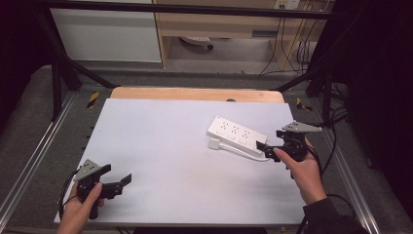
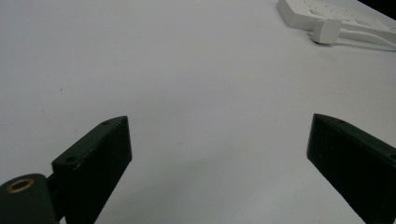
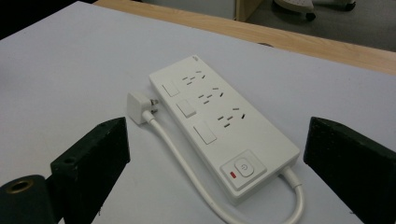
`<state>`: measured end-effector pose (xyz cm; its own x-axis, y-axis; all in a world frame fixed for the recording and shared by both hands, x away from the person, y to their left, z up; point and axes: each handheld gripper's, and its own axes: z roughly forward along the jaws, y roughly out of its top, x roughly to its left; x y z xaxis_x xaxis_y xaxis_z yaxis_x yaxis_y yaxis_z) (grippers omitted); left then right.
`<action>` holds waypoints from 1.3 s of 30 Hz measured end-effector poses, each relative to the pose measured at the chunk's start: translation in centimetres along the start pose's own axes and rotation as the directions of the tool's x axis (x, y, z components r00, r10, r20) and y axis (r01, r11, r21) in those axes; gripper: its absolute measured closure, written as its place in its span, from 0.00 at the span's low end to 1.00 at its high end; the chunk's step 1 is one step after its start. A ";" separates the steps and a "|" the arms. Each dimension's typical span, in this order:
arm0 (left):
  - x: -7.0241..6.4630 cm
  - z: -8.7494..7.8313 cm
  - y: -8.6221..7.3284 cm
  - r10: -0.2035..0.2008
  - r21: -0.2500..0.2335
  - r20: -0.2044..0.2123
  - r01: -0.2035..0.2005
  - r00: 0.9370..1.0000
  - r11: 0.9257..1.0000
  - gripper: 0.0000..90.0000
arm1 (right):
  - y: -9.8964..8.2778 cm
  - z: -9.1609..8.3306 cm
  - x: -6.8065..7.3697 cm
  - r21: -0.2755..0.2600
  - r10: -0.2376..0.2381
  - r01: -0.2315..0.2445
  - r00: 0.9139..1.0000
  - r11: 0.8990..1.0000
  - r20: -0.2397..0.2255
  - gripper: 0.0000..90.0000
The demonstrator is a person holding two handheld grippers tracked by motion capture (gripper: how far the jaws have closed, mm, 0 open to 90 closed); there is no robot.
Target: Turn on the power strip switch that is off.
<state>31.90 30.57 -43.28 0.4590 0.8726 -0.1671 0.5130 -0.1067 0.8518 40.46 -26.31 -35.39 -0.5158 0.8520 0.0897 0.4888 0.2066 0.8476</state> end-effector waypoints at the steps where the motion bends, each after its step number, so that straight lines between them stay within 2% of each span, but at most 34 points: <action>1: 0.0 0.0 0.0 0.000 0.000 0.000 0.000 1.000 1.000 0.07 | 0.3 0.2 -0.1 -0.002 0.001 -0.001 1.000 1.000 0.006 0.07; 6: 0.0 0.0 0.0 -0.001 0.000 0.000 0.001 1.000 1.000 0.07 | 1.0 0.6 -0.2 0.013 0.002 -0.002 1.000 1.000 0.011 0.06; 12: 0.0 0.0 0.0 -0.003 0.003 -0.003 0.003 1.000 1.000 0.07 | 1.8 1.1 -0.5 0.015 -0.003 0.003 1.000 1.000 0.016 0.11; 15: 0.0 0.0 0.0 -0.003 0.003 -0.004 0.003 1.000 1.000 0.07 | 2.1 1.3 -0.7 -0.003 0.002 -0.002 1.000 1.000 0.016 0.18; 17: 0.0 0.1 0.0 0.000 0.004 -0.002 0.000 1.000 1.000 0.07 | 2.3 1.4 -0.7 -0.014 0.012 -0.012 1.000 1.000 0.009 0.28; 21: 0.0 0.1 0.0 0.001 0.005 -0.004 -0.001 1.000 1.000 0.07 | 2.8 1.9 -0.5 -0.023 -0.015 0.015 1.000 1.000 0.020 0.46; 27: 0.0 0.1 0.1 0.001 0.004 -0.001 -0.001 1.000 1.000 0.07 | 3.1 2.8 -0.5 -0.043 -0.016 0.017 0.999 0.999 0.041 0.68; 32: 0.0 0.2 0.1 0.004 0.005 0.003 -0.004 1.000 1.000 0.07 | 3.1 3.7 -0.6 -0.071 -0.028 0.033 0.998 0.997 0.060 0.82; 33: 0.0 0.2 0.1 0.004 0.005 0.004 -0.004 1.000 1.000 0.07 | 3.1 3.9 -0.6 -0.079 -0.021 0.026 0.998 0.997 0.057 0.87; 34: 0.0 0.2 0.1 0.005 0.005 0.003 -0.005 1.000 1.000 0.07 | 3.1 3.9 -0.6 -0.079 -0.021 0.026 0.998 0.997 0.057 0.87; 39: 0.0 0.2 0.1 0.001 0.000 0.004 -0.001 1.000 1.000 0.07 | 3.5 4.5 -0.7 -0.118 0.001 0.005 0.999 0.993 0.049 0.99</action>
<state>32.11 30.42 -43.28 0.4626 0.8704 -0.1683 0.5128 -0.1079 0.8517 45.68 -24.06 -34.86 -0.4807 0.8745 0.0648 0.3994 0.1526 0.9040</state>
